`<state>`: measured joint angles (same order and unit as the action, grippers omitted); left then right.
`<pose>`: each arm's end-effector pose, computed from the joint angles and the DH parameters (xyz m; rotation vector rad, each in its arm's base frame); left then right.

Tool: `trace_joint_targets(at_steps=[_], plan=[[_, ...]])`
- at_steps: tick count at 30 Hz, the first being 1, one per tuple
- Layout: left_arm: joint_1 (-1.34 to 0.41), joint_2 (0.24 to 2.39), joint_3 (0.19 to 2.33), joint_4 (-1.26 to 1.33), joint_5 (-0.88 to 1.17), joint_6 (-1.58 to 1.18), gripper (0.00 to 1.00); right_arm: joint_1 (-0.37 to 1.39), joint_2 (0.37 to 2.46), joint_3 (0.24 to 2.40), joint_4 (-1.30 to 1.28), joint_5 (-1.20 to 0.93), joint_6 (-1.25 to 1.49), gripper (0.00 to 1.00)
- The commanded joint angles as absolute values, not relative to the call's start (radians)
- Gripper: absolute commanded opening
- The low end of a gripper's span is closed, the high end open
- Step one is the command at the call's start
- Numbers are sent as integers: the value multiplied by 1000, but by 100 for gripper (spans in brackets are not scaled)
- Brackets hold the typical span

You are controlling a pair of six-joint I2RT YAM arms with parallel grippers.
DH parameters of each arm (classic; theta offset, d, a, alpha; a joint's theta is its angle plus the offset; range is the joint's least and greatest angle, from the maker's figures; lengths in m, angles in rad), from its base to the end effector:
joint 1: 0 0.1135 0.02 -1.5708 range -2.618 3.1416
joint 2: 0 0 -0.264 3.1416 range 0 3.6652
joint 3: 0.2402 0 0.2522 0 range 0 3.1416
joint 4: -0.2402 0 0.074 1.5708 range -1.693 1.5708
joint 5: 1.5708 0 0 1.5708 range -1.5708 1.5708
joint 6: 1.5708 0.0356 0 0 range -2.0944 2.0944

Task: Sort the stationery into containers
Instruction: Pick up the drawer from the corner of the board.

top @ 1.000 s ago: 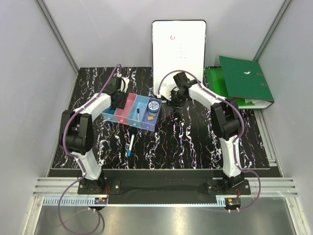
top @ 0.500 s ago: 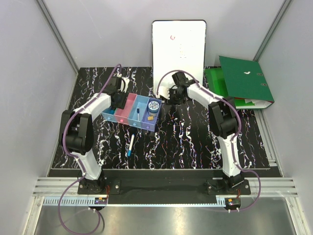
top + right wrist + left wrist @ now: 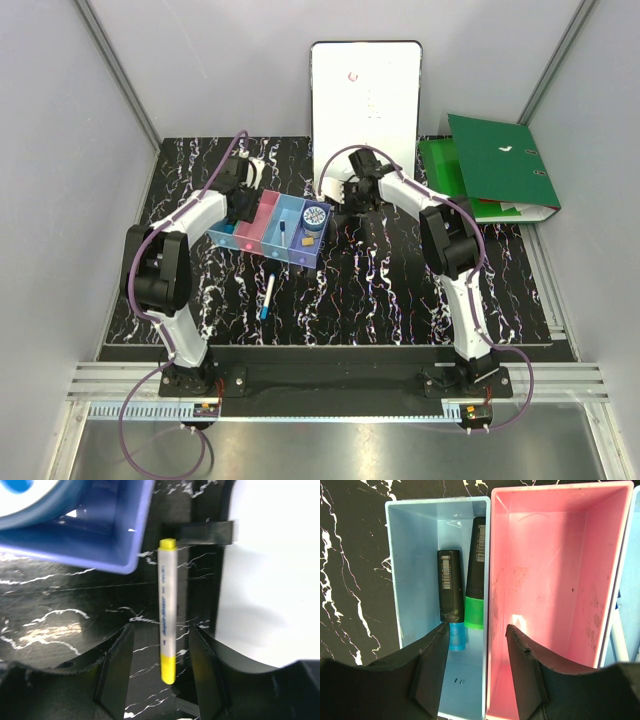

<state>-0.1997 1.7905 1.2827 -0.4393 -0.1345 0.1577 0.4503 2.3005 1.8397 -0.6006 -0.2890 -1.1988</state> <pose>0.3779 -0.0716 0.2158 0.3928 2.4812 0.1521 0.4411 0.2245 0.1607 -1.9484 1.6692 0.1032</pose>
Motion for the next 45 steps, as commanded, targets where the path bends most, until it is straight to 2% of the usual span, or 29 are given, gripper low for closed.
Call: trace_joint_targets(at_steps=[1,7,22,36,45], plan=[[-193,1786,1307,-407,-124,167,53,459,2342,1881,-578,-282,-1198,56],[-189,1784,1308,-410,-126,170,52,449,2376,1902,-587,-296,-1204,56],[-184,1744,1384,-483,-118,184,52,420,2462,2095,-952,-420,-1229,56],[-172,1732,1390,-499,-107,178,52,416,2480,2151,-1049,-451,-1242,57],[-170,1730,1396,-500,-94,169,51,416,2456,2085,-1081,-436,-1270,50]])
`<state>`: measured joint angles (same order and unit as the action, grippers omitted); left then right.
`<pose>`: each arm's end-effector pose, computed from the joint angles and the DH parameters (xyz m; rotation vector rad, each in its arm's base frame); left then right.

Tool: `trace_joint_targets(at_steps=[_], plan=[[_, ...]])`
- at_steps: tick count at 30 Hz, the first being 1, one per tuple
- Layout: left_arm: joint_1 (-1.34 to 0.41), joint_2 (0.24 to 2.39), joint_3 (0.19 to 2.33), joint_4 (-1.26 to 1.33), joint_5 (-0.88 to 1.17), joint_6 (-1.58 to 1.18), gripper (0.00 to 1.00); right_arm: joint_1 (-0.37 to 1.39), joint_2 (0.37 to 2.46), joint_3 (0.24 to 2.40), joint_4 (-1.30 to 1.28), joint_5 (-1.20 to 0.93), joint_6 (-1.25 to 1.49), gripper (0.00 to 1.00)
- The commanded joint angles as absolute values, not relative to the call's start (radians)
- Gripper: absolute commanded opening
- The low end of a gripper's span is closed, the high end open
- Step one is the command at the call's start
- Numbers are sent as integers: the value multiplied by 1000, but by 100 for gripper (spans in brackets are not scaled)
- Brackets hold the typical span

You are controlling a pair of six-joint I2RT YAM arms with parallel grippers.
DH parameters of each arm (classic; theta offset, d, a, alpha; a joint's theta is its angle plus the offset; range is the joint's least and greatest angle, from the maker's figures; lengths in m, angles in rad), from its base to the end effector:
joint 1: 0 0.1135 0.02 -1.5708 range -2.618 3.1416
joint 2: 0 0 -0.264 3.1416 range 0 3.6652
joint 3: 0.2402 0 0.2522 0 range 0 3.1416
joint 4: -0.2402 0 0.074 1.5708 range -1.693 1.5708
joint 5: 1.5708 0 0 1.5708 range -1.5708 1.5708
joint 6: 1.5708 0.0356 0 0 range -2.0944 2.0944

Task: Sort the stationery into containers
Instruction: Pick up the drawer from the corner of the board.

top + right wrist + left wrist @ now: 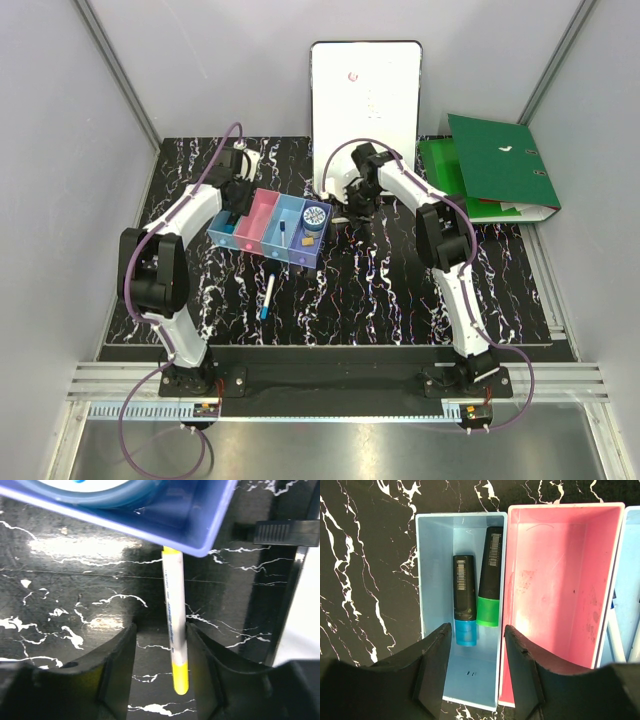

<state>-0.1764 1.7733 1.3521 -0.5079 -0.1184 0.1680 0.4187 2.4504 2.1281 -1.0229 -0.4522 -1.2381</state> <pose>0.3814 -0.0637 0.2391 0.3793 2.4674 0.1444 0.4491 0.2169 0.1578 -2.0540 1.7883 0.4516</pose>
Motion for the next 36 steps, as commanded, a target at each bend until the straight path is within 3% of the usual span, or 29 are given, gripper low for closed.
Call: trace_joint_targets(at_steps=[1,6,7,16,21,26,28,31,36], plan=[[-170,1730,1396,-500,-94,167,51,417,2456,2080,-1077,-425,-1270,48],[-170,1726,1399,-503,-87,158,51,416,2444,2030,-1023,-391,-1261,30],[-170,1724,1399,-503,-86,155,51,416,2439,2011,-1013,-387,-1256,23],[-170,1703,1416,-509,-66,149,51,425,2353,1835,-890,-350,-1235,1],[-170,1661,1417,-517,-25,133,56,426,2281,1767,-822,-341,-1168,0],[-170,1612,1401,-534,69,120,84,426,2174,1689,-776,-324,-1088,0],[-170,1600,1390,-535,86,117,87,426,2142,1654,-766,-310,-1066,0],[-170,1566,1375,-541,126,107,99,426,2077,1615,-756,-302,-1031,0],[-170,1516,1361,-561,196,94,99,425,1959,1545,-735,-287,-963,0]])
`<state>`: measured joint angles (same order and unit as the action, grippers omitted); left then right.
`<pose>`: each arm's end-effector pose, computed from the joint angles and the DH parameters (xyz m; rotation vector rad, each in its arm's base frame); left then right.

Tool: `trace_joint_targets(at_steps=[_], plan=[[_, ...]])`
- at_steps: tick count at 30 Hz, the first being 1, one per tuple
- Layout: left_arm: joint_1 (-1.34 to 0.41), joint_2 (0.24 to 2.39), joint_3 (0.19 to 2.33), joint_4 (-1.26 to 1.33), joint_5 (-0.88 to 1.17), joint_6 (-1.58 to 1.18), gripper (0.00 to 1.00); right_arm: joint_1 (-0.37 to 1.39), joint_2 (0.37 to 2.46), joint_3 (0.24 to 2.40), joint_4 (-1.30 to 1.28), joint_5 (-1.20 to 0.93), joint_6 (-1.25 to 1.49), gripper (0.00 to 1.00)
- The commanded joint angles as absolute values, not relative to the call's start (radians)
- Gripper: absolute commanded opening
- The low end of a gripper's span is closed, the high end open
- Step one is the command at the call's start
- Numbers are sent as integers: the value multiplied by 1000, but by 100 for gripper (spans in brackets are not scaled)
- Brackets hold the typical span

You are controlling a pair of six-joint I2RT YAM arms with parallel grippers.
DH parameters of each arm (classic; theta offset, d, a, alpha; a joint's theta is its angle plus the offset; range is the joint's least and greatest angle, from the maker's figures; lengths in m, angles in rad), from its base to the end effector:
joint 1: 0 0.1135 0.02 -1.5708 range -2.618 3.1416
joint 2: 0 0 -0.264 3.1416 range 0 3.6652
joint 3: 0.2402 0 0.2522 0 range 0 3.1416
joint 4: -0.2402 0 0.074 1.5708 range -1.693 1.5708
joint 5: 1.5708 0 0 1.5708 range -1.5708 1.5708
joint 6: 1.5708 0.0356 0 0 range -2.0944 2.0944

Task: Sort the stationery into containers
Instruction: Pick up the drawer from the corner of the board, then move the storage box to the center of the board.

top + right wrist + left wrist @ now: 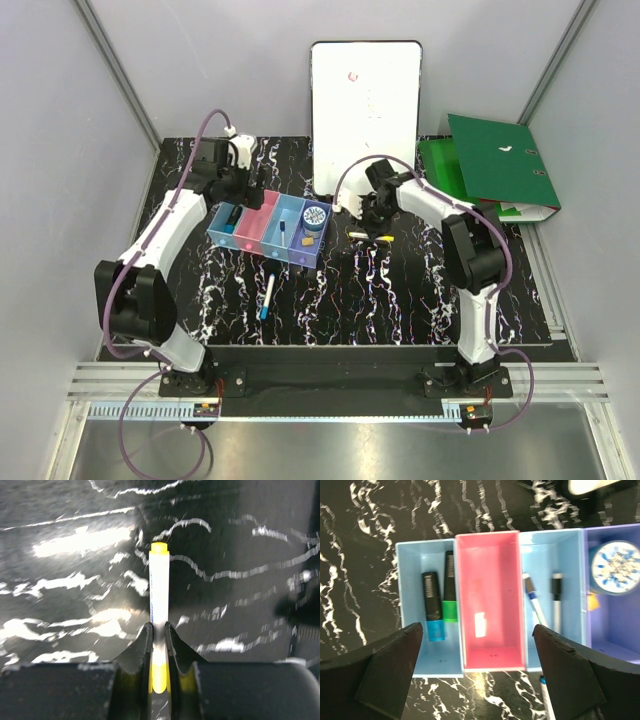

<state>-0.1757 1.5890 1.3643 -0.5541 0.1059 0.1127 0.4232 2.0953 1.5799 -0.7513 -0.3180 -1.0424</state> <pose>0.3487 -0.0657 0.3045 0.3890 2.3169 -0.1554 0.3849 0.1856 0.1706 -1.8849 1.9937 0.2908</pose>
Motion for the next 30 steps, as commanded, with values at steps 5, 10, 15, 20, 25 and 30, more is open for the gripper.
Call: trace_joint_targets(at_steps=[5,10,15,20,25,30], plan=[[-170,1441,1339,-575,282,101,99,425,1841,1500,-715,-242,-914,0],[-172,1370,1295,-560,472,103,98,425,1689,1436,-640,-210,-828,0],[-196,1362,1293,-512,600,42,96,442,1571,1416,-592,-155,-779,0],[-274,1417,1339,-394,704,-27,93,498,1439,1391,-568,-109,-814,0],[-343,1517,1413,-232,787,-175,91,548,1368,1385,-566,-32,-830,0],[-383,1606,1450,-92,874,-279,90,594,1329,1379,-566,29,-847,0]])
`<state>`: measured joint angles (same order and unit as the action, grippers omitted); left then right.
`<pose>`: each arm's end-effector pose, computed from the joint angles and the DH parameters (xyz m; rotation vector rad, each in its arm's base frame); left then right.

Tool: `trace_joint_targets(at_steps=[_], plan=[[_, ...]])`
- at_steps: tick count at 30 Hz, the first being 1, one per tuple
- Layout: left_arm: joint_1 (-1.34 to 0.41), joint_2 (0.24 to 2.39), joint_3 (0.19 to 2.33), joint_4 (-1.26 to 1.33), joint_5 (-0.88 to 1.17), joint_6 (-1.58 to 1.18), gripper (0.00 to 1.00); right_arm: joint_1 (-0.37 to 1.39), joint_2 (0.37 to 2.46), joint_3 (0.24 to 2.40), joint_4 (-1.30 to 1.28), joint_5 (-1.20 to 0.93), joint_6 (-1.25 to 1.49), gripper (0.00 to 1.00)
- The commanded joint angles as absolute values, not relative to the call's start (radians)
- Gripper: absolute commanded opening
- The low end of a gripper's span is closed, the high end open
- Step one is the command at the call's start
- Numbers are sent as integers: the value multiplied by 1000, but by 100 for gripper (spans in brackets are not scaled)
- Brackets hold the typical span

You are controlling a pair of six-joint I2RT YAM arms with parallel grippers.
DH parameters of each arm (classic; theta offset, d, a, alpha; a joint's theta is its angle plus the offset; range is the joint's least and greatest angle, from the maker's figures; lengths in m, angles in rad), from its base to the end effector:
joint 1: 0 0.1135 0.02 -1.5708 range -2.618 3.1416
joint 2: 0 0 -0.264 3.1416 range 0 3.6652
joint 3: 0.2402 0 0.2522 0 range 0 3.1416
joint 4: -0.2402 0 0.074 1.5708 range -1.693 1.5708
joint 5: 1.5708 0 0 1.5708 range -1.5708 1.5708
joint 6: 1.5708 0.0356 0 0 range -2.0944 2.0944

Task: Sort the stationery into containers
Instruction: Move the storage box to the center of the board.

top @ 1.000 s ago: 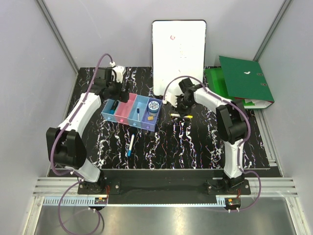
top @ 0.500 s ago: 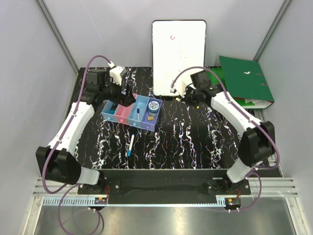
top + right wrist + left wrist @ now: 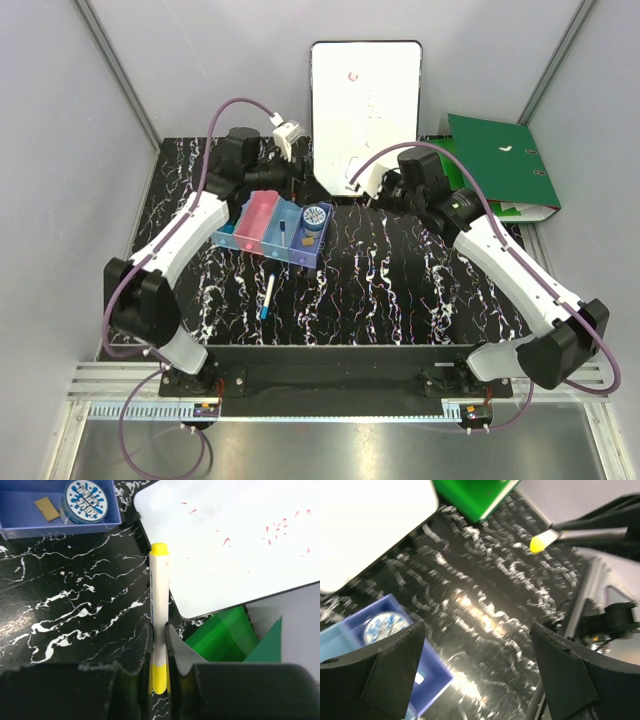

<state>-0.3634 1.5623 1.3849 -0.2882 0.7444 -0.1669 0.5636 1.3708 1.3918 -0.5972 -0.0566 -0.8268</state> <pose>0.3270 -0.1501 0.3483 0.6803 1.9572 -1.0845 0.2551 0.1636 0.3777 -1.4006 1.6277 -0.0927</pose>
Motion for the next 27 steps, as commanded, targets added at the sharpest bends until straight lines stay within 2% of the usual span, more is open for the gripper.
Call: trace_joint_targets(at_steps=[1,8,13,21,27], plan=[[-388,1620,1456,-77,896,-293,90,600,1324,1378,-568,46,-848,0],[-393,1671,1479,29,899,-387,89,634,1305,1379,-566,115,-813,0],[-382,1605,1437,3,789,-290,89,635,1307,1378,-569,140,-758,0],[-364,1549,1375,-75,773,-224,89,640,1335,1393,-566,146,-698,0],[-367,1526,1302,18,718,-337,88,640,1333,1399,-548,176,-611,0]])
